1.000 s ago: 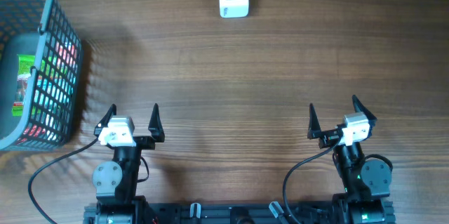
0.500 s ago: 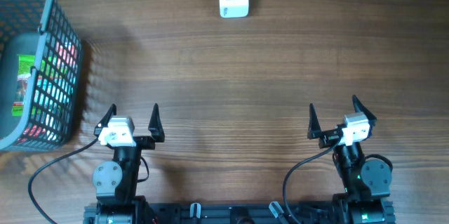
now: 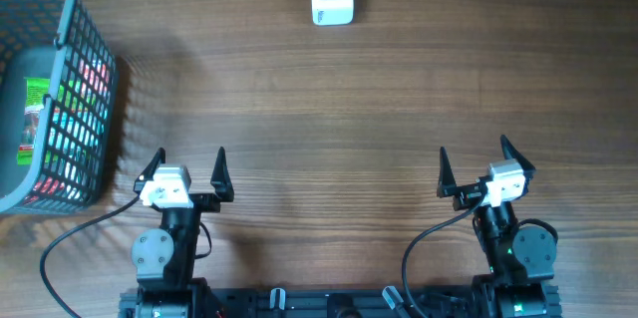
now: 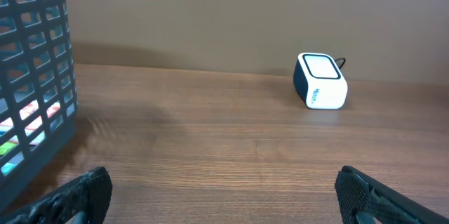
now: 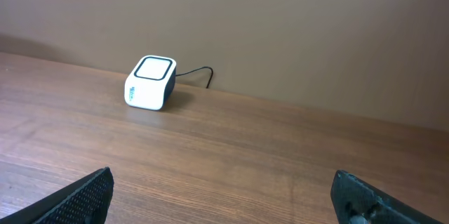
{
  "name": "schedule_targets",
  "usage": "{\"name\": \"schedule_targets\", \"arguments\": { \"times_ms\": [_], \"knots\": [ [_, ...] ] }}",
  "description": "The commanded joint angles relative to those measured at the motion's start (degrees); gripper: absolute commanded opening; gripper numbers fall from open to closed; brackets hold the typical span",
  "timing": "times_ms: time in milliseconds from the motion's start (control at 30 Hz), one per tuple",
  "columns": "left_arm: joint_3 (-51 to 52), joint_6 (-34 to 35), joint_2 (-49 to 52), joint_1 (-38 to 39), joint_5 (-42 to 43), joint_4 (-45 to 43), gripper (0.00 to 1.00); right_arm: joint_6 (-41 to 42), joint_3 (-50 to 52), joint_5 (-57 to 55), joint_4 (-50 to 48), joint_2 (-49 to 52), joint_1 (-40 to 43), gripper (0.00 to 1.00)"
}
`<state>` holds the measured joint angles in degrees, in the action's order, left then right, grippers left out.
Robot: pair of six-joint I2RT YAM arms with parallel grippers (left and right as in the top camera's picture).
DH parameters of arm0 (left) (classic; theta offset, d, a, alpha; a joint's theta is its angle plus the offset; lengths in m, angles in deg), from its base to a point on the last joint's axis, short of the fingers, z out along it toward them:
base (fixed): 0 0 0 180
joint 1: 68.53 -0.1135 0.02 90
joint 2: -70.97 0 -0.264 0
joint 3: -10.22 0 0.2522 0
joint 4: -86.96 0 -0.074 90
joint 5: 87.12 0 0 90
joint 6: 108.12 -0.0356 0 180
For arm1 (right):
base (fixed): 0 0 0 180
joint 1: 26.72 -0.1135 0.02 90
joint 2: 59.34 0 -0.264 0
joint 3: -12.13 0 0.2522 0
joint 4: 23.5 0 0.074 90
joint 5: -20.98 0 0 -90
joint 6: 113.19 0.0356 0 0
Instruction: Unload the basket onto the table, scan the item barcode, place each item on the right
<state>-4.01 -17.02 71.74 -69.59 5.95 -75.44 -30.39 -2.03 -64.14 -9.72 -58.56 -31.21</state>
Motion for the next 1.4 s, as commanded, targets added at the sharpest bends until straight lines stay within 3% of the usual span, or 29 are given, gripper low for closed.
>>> {"name": "schedule_targets", "arguments": {
  "times_ms": [0, 1233, 1300, 1367],
  "knots": [
    [0.15, -0.85, -0.35, 0.33, 1.36, 0.31, 1.0, -0.28, 0.11, -0.74, -0.13, 0.02, 0.17, 1.0],
    [0.15, -0.98, -0.35, 0.33, 3.96, -0.81, 1.0, -0.26, 0.11, -0.74, -0.13, 0.02, 0.17, 1.0],
    [0.13, -0.31, -0.35, 0.33, 5.84, -0.33, 1.0, -0.28, 0.11, -0.74, -0.13, 0.02, 0.17, 1.0],
    [-0.52, 4.57, -0.35, 0.33, 8.13, 0.22, 1.0, -0.28, 0.11, -0.74, -0.13, 0.02, 0.17, 1.0]
  ]
}}
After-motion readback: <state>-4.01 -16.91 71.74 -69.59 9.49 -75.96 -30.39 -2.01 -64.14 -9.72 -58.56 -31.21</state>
